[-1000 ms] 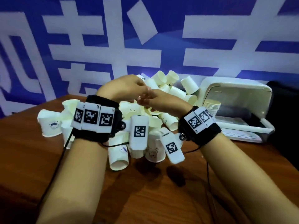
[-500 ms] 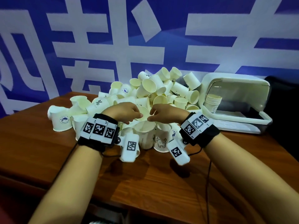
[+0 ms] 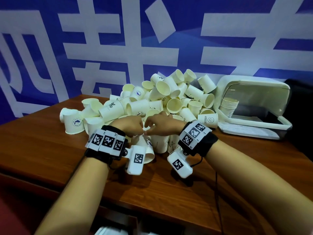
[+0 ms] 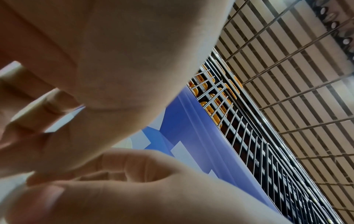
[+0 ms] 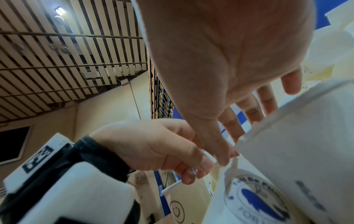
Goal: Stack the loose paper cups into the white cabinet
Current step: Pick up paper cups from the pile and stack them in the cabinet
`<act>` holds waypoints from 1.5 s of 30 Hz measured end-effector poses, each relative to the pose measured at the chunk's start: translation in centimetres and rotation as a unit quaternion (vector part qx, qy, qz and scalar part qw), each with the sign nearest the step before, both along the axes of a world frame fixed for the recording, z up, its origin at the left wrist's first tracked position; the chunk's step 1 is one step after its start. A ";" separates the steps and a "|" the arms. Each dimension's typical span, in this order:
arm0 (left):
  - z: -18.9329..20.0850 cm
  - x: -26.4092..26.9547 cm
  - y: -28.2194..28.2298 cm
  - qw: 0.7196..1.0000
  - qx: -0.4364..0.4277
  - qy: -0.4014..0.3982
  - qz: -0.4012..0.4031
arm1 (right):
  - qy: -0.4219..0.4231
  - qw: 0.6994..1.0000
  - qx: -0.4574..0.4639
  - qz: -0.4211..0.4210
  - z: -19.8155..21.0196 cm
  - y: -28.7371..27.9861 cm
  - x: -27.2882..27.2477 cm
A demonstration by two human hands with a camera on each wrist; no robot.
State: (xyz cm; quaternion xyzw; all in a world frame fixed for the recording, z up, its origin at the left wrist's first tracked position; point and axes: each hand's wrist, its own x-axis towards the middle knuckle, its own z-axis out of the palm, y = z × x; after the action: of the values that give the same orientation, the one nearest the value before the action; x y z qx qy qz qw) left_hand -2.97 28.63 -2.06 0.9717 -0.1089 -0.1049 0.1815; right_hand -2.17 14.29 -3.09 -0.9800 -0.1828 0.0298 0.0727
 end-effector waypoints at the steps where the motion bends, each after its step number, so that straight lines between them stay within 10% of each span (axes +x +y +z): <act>1: -0.2 0.0 0.1 1.000 0.006 0.002 -0.004 | -0.001 1.000 -0.009 0.002 -0.2 0.2 0.0; 12: -0.4 0.2 0.8 0.998 -0.040 -0.038 0.017 | -0.017 0.999 0.019 0.027 -0.6 0.3 0.2; 22: 4.3 -1.4 1.5 0.991 -0.091 -0.098 -0.020 | -0.006 0.941 0.332 0.069 1.6 -1.4 -0.9; 29: 6.5 -2.7 0.4 0.974 -0.139 -0.171 -0.055 | -0.024 0.925 0.370 0.088 3.5 -3.4 -1.7; 45: 7.7 -1.5 -12.8 0.894 -0.402 -0.177 -0.086 | -0.094 0.873 0.474 -0.065 7.7 -15.7 -4.9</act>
State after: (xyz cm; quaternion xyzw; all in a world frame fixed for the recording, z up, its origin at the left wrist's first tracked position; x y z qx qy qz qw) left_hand -4.49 15.82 5.63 0.8052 -0.2556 0.1058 0.5245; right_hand -7.03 -1.41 4.65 -0.8357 -0.1167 -0.1576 0.5130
